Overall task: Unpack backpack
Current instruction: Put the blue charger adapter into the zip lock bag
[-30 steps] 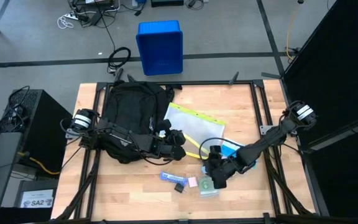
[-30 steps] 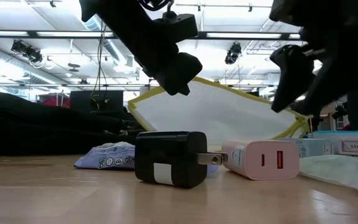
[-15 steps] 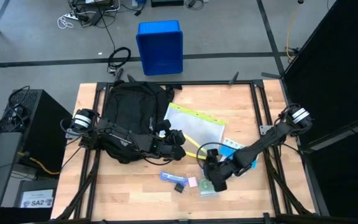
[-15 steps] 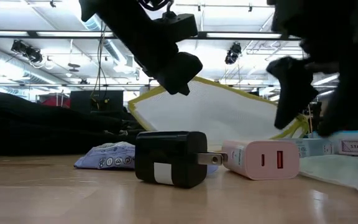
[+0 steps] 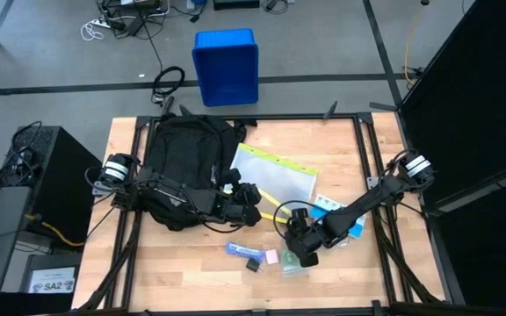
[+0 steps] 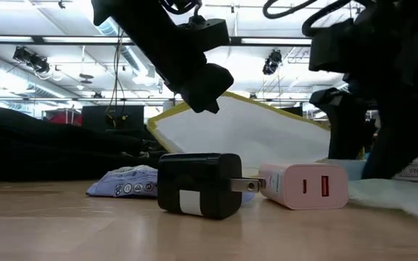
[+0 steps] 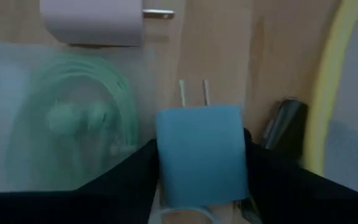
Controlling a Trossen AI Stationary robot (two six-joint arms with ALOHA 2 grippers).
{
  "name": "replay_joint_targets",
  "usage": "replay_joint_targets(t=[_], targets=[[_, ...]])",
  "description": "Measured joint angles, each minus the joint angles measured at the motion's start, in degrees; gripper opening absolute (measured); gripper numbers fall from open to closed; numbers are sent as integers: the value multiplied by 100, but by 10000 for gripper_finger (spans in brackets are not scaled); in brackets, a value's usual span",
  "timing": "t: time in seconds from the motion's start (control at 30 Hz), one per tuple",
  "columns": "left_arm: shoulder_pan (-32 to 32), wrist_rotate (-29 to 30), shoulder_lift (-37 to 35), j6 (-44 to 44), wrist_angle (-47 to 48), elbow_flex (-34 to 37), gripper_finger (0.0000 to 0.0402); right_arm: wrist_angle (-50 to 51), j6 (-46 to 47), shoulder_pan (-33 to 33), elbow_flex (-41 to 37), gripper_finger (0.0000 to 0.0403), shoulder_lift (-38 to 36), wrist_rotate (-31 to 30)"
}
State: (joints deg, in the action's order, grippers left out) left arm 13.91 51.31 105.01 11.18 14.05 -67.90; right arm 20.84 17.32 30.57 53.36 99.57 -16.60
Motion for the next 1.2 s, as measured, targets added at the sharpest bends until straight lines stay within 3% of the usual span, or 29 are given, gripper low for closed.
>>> replay_joint_targets(t=[0.07,0.33,0.6,0.87,1.2], targets=[[0,-2,0,0,20,0,0,4,1,16,0,157,-65,-12],[0,-2,0,2,68,0,0,-172,2,95,69,157,-135,-127],[9,-109,0,4,-30,0,0,-539,-48,154,546,163,-148,-1231],[145,-355,0,-26,-448,-5,0,-588,124,-454,544,160,-133,-1470],[419,-429,0,-191,-377,-328,0,-161,497,-1276,542,164,-129,-2257]])
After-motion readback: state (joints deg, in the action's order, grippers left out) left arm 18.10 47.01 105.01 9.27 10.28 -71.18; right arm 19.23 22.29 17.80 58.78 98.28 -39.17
